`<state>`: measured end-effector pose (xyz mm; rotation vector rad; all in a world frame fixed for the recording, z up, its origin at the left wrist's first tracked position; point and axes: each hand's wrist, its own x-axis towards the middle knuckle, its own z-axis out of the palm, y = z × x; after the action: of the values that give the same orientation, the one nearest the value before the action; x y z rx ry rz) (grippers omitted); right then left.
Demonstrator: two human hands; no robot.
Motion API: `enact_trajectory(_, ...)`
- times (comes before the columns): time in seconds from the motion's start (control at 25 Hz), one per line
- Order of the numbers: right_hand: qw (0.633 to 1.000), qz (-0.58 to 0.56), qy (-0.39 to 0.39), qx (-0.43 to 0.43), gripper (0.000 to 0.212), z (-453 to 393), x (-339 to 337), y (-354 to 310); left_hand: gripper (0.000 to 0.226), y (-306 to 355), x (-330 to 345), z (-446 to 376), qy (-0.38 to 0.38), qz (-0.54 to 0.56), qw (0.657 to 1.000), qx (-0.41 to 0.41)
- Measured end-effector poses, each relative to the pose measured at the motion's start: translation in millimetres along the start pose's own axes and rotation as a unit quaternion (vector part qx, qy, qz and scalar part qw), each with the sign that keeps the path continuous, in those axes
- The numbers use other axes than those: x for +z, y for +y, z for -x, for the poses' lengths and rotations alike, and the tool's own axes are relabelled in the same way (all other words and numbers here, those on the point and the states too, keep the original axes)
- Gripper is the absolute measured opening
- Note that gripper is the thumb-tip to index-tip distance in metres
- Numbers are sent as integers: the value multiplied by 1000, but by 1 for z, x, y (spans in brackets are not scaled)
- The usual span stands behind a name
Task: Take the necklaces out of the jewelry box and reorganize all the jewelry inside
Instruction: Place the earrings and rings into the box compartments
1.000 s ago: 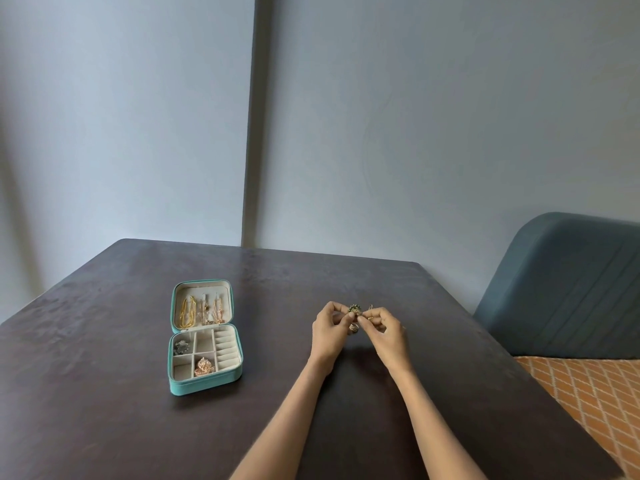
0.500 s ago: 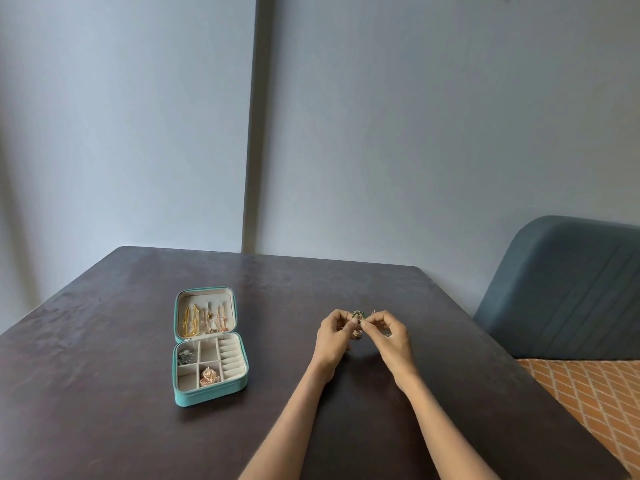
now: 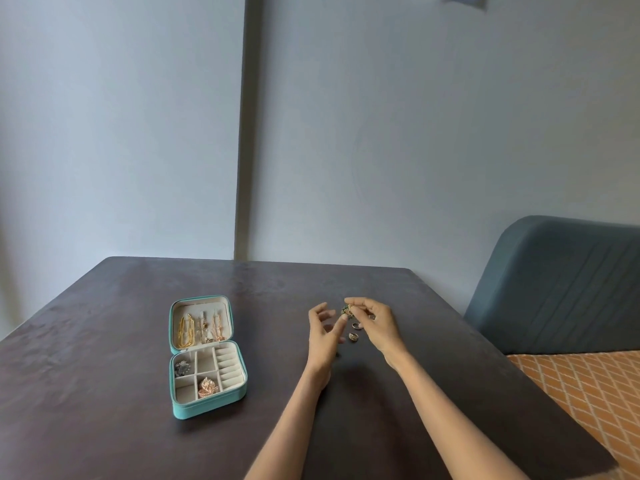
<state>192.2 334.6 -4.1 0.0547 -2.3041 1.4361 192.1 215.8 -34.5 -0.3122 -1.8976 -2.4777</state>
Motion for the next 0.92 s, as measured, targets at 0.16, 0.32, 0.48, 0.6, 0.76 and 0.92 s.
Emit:
enact_trajectory(0.16, 997, 61, -37, -9, 25, 2, -6, 0, 25, -2, -2, -5, -8, 6, 1000, 2)
enact_trajectory(0.32, 997, 77, 25, -9, 27, 7, -3, 6, 18, 0, -1, -3, -25, 17, 999, 11)
enact_trajectory(0.48, 991, 121, 48, -20, 26, 14, -1, 7, 10, -4, 0, -3, -28, 7, 999, 27)
enact_trajectory(0.6, 993, 110, 38, -19, 24, 18, -7, 12, 9, -7, 2, -4, -19, -20, 999, 23)
enact_trajectory(0.76, 987, 84, 127, 41, 14, 19, -32, 30, 12, -14, -1, -10, 16, -45, 999, 9)
enact_trajectory(0.92, 965, 178, 129, 144, 20, 8, -61, 54, 20, -18, 2, -14, 1, -89, 996, 8)
